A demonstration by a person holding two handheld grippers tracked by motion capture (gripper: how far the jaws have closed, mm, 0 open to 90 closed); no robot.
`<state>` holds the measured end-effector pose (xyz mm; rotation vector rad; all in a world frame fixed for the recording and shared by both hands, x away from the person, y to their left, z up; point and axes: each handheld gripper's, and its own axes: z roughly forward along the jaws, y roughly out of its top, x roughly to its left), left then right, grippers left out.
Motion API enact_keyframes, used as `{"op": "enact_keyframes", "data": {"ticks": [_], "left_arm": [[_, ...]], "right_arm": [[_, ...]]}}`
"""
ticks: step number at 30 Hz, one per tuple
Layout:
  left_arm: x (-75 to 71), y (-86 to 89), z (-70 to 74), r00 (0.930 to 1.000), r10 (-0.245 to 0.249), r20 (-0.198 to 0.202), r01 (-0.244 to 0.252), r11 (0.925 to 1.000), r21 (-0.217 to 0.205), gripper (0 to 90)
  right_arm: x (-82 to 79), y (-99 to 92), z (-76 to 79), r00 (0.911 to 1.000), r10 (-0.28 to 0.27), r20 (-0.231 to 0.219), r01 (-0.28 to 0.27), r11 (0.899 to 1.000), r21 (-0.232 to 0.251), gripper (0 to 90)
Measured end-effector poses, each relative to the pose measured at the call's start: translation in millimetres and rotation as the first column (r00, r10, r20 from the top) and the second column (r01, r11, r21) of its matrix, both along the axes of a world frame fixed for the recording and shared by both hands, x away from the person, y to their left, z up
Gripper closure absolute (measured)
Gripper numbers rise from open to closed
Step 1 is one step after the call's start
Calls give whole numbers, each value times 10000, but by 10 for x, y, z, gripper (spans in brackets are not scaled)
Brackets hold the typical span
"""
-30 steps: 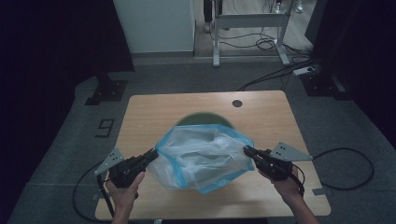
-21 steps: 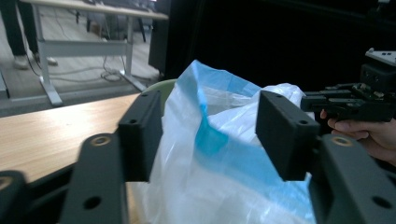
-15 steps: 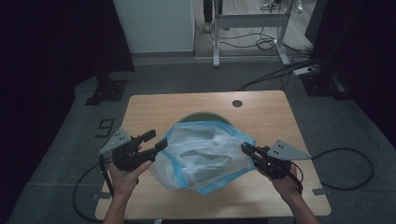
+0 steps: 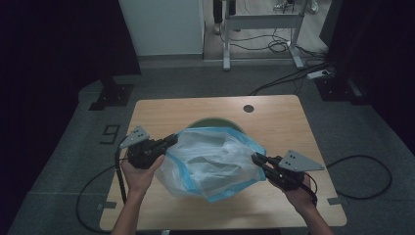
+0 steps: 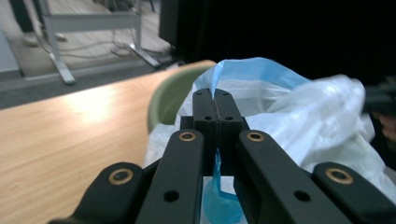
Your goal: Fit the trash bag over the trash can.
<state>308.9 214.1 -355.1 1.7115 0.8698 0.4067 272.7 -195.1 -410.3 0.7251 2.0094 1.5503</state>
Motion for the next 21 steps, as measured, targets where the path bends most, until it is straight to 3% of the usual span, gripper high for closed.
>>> {"op": "enact_keyframes", "data": {"ticks": [2,4,9,13,17,21], "left_arm": [[-40,35,7,9997,90,217,-86,9998,-197,898],[-96,51,13,9989,-8,459,19,9997,-251,898],[-154,34,16,9978,-77,659,92,9997,-233,898],[-166,19,18,9971,-157,751,175,9996,-242,897],[-162,10,12,9966,-184,805,207,9994,-284,897],[-164,23,4,9963,-149,843,180,9992,-365,897]], "right_arm": [[-58,-15,-56,9998,189,-104,-190,9998,-106,808],[-102,-32,-76,9992,385,-122,-388,9991,-190,720],[-109,-157,100,9999,-75,85,67,9965,829,536],[71,-223,276,9992,-384,-64,390,9902,1338,499],[323,-169,320,9976,-451,-517,512,9910,1240,471],[485,-46,267,9948,-350,-960,443,9943,971,447]]}}
